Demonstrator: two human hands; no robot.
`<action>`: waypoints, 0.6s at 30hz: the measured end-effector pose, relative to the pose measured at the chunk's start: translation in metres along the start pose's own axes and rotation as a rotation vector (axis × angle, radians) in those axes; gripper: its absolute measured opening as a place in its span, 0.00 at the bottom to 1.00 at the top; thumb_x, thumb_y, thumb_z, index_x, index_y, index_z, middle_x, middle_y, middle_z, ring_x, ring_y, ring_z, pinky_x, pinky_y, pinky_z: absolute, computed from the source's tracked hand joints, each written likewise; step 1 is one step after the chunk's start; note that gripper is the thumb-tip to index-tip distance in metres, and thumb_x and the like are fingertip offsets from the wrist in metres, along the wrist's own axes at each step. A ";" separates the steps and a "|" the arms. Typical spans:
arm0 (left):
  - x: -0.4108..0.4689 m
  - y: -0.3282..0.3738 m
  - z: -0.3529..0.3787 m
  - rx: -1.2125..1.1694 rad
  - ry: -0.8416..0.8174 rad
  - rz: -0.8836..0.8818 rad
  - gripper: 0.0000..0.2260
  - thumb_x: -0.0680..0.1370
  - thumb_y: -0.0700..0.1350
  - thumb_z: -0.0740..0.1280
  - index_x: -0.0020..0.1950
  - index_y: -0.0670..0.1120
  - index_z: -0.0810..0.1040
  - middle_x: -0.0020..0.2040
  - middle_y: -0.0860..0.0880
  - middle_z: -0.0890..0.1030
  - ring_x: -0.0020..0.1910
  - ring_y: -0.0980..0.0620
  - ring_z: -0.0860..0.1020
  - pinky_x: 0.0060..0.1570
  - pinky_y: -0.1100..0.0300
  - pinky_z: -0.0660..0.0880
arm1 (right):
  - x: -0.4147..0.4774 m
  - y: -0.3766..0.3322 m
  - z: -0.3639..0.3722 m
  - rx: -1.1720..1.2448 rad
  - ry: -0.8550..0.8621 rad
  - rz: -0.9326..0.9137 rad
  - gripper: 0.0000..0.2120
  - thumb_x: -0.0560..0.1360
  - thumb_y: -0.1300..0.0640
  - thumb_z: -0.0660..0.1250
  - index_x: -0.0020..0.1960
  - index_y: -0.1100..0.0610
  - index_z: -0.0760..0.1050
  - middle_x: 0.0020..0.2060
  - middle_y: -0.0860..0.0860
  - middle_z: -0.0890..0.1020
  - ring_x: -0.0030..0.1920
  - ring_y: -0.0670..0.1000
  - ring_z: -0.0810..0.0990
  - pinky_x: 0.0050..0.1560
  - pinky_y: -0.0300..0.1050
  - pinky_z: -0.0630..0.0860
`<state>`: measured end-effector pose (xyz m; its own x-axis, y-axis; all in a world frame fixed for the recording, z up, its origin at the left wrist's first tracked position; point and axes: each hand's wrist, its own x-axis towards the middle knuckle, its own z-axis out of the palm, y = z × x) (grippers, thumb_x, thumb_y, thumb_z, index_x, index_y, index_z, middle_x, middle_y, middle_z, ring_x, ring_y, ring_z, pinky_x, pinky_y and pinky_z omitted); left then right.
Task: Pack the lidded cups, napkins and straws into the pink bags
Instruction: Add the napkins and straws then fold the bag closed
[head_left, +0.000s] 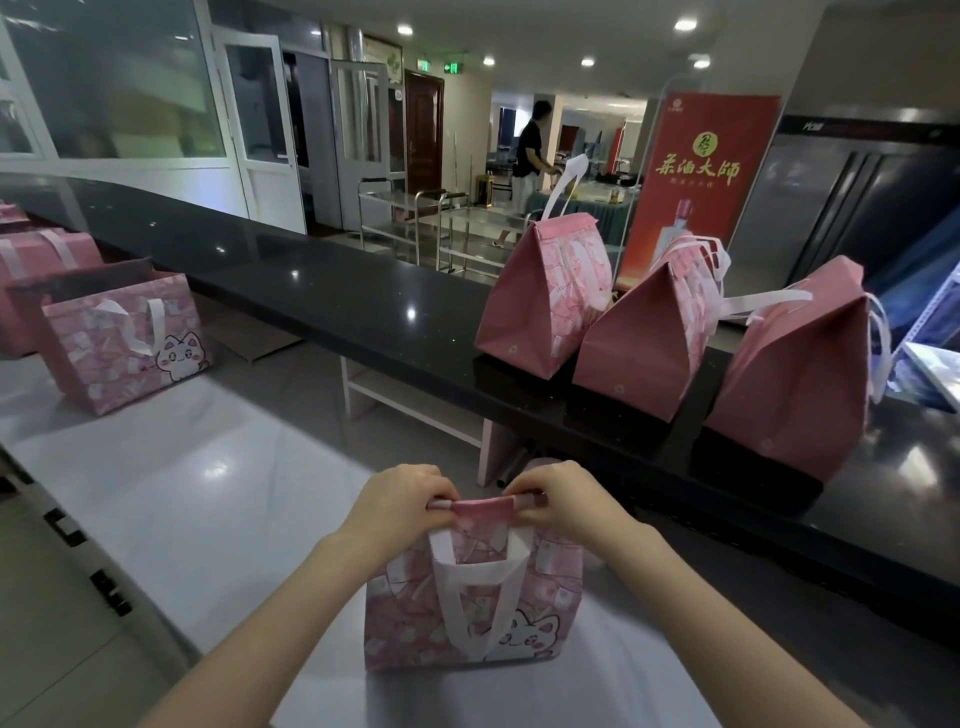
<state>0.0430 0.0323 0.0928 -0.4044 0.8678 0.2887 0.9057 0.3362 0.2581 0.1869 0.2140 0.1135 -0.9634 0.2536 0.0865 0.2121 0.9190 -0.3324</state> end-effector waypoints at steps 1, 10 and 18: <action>0.000 -0.001 0.002 0.005 0.008 0.004 0.10 0.75 0.56 0.69 0.51 0.53 0.83 0.45 0.57 0.80 0.44 0.57 0.77 0.42 0.62 0.74 | 0.001 0.000 0.003 -0.013 0.025 -0.001 0.11 0.72 0.52 0.73 0.53 0.50 0.82 0.47 0.46 0.84 0.49 0.45 0.80 0.52 0.42 0.77; 0.000 0.000 0.007 0.052 0.080 0.071 0.09 0.76 0.54 0.67 0.49 0.51 0.83 0.44 0.55 0.81 0.44 0.55 0.78 0.40 0.64 0.68 | 0.003 -0.003 0.013 -0.054 0.067 0.002 0.06 0.74 0.54 0.71 0.49 0.52 0.83 0.42 0.49 0.84 0.44 0.48 0.80 0.45 0.44 0.77; 0.011 0.012 0.014 0.037 0.039 0.074 0.09 0.77 0.51 0.65 0.52 0.51 0.83 0.46 0.53 0.81 0.48 0.53 0.77 0.46 0.59 0.69 | 0.009 -0.026 0.011 -0.102 0.023 -0.029 0.08 0.74 0.47 0.68 0.52 0.47 0.81 0.46 0.47 0.83 0.48 0.49 0.79 0.47 0.48 0.77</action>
<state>0.0512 0.0512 0.0867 -0.3405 0.8759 0.3418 0.9370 0.2858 0.2010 0.1706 0.1889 0.1128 -0.9655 0.2325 0.1168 0.2012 0.9517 -0.2318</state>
